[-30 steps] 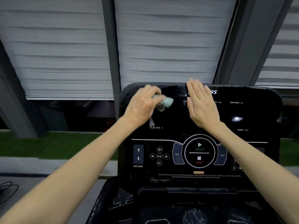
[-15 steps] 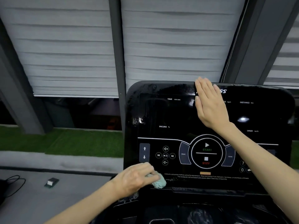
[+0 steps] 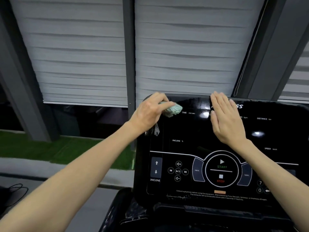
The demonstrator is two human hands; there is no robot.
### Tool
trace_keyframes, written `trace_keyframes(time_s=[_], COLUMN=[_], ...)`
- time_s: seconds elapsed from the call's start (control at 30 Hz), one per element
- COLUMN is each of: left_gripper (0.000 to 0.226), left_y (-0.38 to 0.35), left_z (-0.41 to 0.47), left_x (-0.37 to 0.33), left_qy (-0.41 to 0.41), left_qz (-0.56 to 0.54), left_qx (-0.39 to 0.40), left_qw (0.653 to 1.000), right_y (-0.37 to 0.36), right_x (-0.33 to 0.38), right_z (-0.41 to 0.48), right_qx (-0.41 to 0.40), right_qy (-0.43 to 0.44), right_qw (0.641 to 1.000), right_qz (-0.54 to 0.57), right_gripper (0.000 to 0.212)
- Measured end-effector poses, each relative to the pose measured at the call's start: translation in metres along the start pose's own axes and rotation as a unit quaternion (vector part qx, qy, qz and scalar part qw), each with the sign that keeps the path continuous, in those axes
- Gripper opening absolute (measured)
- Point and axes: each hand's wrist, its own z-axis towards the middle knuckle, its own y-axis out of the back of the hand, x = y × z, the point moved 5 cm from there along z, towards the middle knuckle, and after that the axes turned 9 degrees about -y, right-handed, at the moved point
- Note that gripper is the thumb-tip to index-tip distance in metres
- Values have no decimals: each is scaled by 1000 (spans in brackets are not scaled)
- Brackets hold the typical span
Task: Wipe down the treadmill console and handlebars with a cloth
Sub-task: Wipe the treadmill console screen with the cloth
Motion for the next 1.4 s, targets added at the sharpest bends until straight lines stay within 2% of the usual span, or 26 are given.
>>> trace_keyframes(time_s=[0.23,0.37,0.47,0.53,0.6,0.77,0.87,0.97,1.07,1.17,1.3,1.4], left_gripper=[29,28,25,22,24,35,43,40,42,36,23,19], left_y=[-21,-42,-43,-39,-31,7,20,20,13,-3,-27,-35], left_z=[-103,-184,-205,-191,-166,-69,-22,-19,-56,-119,-203,-225], left_x=[-70,-126,-139,-132,-110,-24,13,21,2,-41,-104,-121], left_qy=[-1,-32,-48,-85,-89,-12,19,34,43,26,-27,-74], left_qz=[-86,-156,-163,-136,-117,-42,-9,-16,-38,-95,-168,-168], left_qx=[25,100,146,152,123,-4,-14,-14,-16,28,80,121], left_qw=[996,982,975,975,981,999,1000,999,998,995,982,975], right_y=[0,0,0,0,1,1,0,0,-1,-2,-3,-2], right_x=[2,1,1,1,2,2,1,1,1,1,0,0], right_z=[0,0,0,0,0,0,0,-1,-1,-2,-2,-2], right_qx=[-3,-3,-1,1,1,8,11,10,9,7,3,-1], right_qy=[2,0,1,2,1,-5,-8,-7,-11,-10,-10,-12], right_qw=[1000,1000,1000,1000,1000,1000,1000,1000,1000,1000,1000,1000], right_qz=[4,4,1,2,1,-3,-4,-6,2,7,8,9], right_gripper=[52,52,52,52,52,53,53,53,53,53,53,53])
